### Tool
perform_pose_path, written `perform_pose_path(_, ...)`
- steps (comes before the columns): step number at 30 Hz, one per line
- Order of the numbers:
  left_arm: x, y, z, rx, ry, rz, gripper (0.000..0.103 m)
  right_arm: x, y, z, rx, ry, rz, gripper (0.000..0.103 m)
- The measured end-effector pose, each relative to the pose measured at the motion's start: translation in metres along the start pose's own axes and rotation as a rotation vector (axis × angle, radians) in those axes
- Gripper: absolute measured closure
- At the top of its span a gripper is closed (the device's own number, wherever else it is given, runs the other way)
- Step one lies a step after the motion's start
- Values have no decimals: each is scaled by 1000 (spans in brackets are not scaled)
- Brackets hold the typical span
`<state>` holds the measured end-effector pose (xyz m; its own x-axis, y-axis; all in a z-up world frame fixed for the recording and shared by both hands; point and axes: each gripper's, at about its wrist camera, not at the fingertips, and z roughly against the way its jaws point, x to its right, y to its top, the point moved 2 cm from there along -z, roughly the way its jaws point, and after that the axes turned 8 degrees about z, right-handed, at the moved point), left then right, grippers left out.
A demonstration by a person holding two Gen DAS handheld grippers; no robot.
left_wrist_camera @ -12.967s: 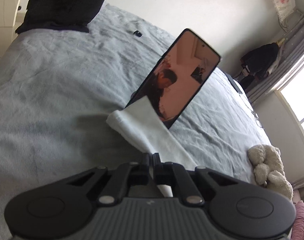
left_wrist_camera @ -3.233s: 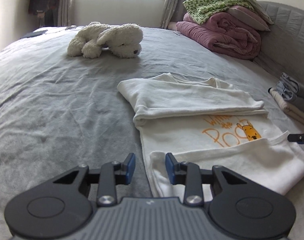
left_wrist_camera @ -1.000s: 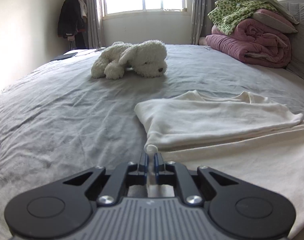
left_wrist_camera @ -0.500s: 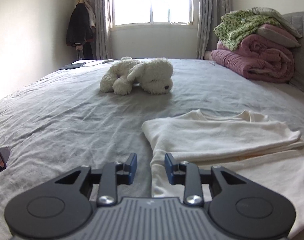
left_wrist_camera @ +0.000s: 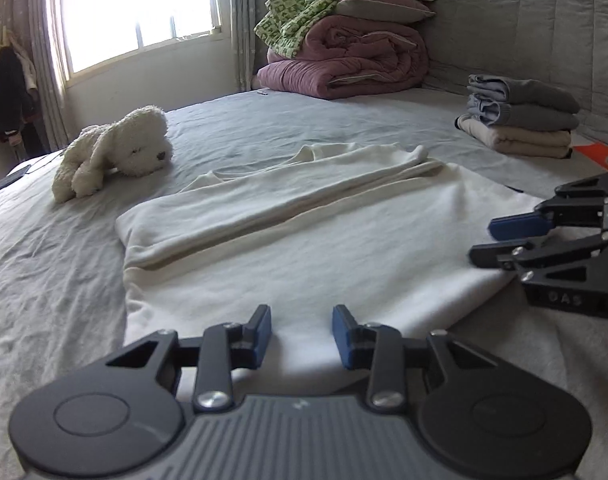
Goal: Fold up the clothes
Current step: 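Lay the fold flat and open both grippers, then move both open grippers to the folded bottom edge of the sweatshirt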
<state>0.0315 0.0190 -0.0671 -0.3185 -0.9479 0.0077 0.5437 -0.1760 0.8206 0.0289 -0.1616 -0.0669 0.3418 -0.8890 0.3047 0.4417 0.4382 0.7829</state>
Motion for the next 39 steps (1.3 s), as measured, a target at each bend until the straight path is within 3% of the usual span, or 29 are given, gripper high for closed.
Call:
perform_pose_path(9, -56, -20, 30, -20, 34, 84, 66, 54, -34, 14, -36, -25, -122, 64)
perform_pose_path(16, -57, -3, 43, 14, 4, 157, 69, 51, -18, 25, -9, 1, -158, 66)
perform_pose_path(21, -36, 2, 23, -19, -39, 96, 69, 41, -7, 12, -23, 27, -138, 66)
perform_pose_path(26, -35, -11, 20, -61, -10, 8, 69, 50, -18, 1, -80, 21, -168, 66)
perform_pose_path(32, -63, -23, 38, -63, -17, 41, 69, 69, -33, 13, -73, 29, -185, 67)
perform_pose_path(39, -69, -9, 47, -52, -17, 147, 65, 73, -24, 22, -88, 52, -250, 65)
